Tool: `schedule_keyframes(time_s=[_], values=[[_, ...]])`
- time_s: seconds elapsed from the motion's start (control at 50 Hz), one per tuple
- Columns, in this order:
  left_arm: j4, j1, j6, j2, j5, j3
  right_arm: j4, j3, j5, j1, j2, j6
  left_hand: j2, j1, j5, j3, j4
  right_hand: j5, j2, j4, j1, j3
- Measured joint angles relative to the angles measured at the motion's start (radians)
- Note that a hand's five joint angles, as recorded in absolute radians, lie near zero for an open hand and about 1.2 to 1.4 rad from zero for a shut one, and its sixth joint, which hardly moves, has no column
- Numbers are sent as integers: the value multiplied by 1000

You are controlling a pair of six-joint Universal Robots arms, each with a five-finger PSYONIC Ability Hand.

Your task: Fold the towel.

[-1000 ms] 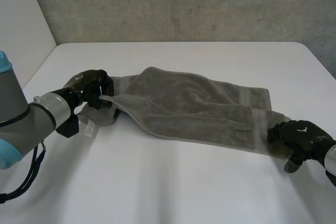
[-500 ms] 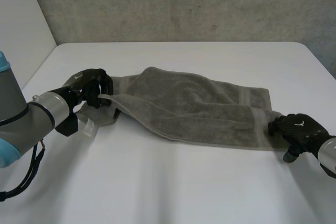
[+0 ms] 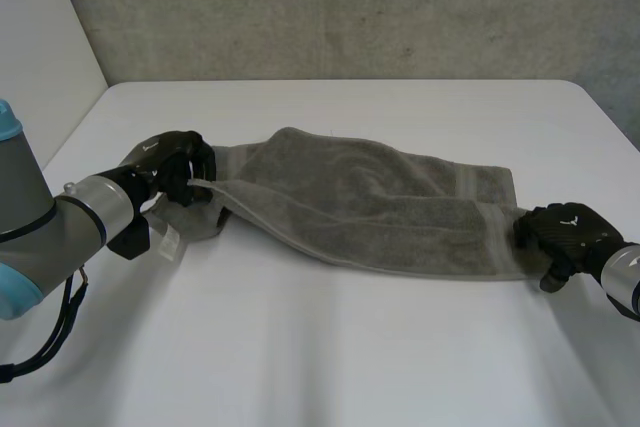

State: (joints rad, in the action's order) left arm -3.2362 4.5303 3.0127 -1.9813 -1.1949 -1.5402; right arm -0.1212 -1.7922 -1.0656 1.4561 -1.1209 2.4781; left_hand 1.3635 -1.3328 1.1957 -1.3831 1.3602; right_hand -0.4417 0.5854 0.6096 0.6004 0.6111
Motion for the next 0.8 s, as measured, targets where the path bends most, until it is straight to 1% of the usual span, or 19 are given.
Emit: schedule_keyframes(time_s=[0.38,0.56,0.66,0.8], values=[[-15,-1,0,-2,0,-3,-16,69,-41,51,46,0,0,0,0,0,0,-134,169,146,126,145],[-17,0,0,-2,0,-3,-19,101,-62,63,78,-3,0,0,0,0,0,-115,159,129,125,121],[-22,1,0,-2,0,-3,-19,109,-68,66,86,-4,0,0,0,0,0,-64,129,85,111,81],[-26,1,0,-2,0,-4,-19,118,-69,70,93,-4,0,0,0,0,0,-83,130,93,112,90]])
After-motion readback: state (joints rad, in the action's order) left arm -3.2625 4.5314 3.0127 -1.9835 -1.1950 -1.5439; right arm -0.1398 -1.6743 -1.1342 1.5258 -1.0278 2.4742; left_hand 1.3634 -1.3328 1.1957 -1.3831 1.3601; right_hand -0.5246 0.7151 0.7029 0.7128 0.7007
